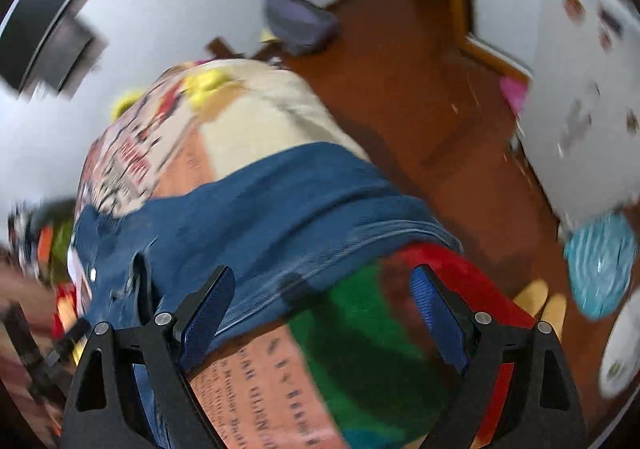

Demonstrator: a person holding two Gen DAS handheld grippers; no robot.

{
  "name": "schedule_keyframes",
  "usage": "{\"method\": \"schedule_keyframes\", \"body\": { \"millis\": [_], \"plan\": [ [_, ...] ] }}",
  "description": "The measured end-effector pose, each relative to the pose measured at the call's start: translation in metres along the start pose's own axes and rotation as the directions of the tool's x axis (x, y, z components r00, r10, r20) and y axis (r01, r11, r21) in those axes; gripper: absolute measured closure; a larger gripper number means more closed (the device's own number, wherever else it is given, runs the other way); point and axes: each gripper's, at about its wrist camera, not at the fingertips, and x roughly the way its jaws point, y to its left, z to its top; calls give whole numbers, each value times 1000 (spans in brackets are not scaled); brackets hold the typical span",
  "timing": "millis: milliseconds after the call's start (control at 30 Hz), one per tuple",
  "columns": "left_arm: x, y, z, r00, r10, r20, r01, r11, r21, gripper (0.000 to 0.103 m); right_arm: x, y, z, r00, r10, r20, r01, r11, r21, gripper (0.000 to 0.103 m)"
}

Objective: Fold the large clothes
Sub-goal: 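Grasp the jacket side edge with the right tool and lift it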

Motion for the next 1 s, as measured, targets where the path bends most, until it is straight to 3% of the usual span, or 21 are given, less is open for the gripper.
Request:
{"method": "schedule_keyframes", "body": {
  "millis": [200,300,467,567,633,700,800,900,1000],
  "plan": [
    [29,-4,-6,998,-21,-63,20,1000,-19,8,32,-32,9,993,98,-71,-86,985,147,14],
    [37,-3,-6,997,-20,-72,18,999,-30,8,44,-35,11,990,126,-61,-112,974,196,17],
    [38,-2,-5,997,-24,-67,21,999,-38,8,61,-39,19,992,119,-50,-104,966,236,35],
    [35,-2,-5,998,-19,-66,17,999,-34,8,62,-35,23,995,91,-29,-82,967,243,53],
    [32,-2,-6,998,-18,-64,16,999,-29,8,56,-33,24,997,82,3,-80,966,245,73],
    [23,0,-8,998,-15,-53,14,1000,-19,8,45,-30,24,993,111,44,-118,963,243,87],
    [12,3,-8,999,3,-34,-4,1000,-16,8,23,-14,26,985,136,104,-154,969,195,90],
    [-1,11,-10,1000,5,-10,-5,999,-32,8,-2,20,32,980,134,144,-145,987,67,90],
    [-13,17,-11,1000,2,12,-1,999,-46,8,-23,56,34,968,194,160,-192,981,-25,90]
  ]
}}
